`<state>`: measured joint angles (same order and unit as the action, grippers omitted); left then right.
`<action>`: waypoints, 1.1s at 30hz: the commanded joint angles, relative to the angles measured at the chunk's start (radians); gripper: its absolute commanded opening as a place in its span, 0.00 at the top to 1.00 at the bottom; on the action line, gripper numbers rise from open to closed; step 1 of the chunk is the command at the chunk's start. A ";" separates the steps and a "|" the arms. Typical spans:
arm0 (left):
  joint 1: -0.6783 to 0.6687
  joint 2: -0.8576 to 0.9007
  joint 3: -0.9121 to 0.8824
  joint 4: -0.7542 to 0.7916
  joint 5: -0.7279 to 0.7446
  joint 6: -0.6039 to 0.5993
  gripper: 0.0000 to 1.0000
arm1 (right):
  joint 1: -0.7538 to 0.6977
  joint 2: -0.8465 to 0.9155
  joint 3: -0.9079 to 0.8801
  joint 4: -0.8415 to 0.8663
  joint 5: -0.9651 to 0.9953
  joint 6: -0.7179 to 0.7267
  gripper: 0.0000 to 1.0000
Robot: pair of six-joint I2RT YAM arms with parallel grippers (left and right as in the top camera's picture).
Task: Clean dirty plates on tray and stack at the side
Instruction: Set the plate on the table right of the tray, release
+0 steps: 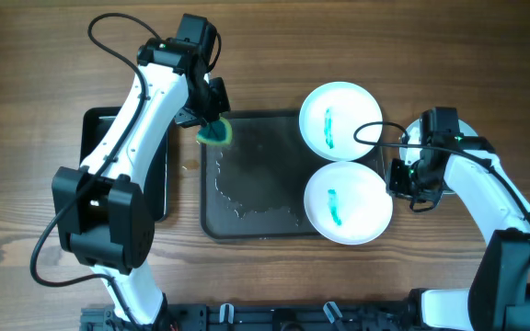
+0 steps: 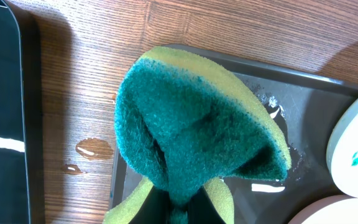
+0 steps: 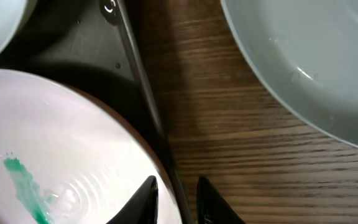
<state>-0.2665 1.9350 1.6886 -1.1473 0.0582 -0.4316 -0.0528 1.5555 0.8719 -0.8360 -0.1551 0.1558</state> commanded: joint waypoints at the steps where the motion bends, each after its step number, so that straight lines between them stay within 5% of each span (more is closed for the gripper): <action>1: 0.000 -0.021 0.017 0.007 0.012 0.009 0.96 | 0.022 -0.008 -0.036 0.010 -0.010 -0.012 0.79; 6: 0.000 -0.021 0.017 0.006 0.012 0.009 0.96 | 0.040 -0.009 -0.079 0.029 -0.018 0.005 0.96; 14: 0.000 -0.021 0.017 0.006 0.012 0.008 0.96 | 0.069 -0.127 0.006 -0.056 -0.099 0.005 0.96; 18: 0.000 -0.021 0.017 0.007 0.012 0.008 0.96 | 0.204 -0.171 0.006 -0.025 -0.139 0.238 0.96; 23: 0.000 -0.021 0.017 0.015 0.012 0.008 0.96 | 0.505 -0.023 0.006 0.268 -0.140 0.609 0.96; 30: 0.000 -0.021 0.017 0.014 0.012 0.008 0.96 | 0.544 0.156 0.011 0.460 -0.141 0.680 0.96; 33: 0.000 -0.021 0.017 0.014 0.012 0.008 0.96 | 0.543 0.156 0.013 0.474 -0.132 0.655 0.79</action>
<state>-0.2665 1.9350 1.6886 -1.1351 0.0582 -0.4316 0.4892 1.7016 0.8631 -0.3729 -0.2878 0.8158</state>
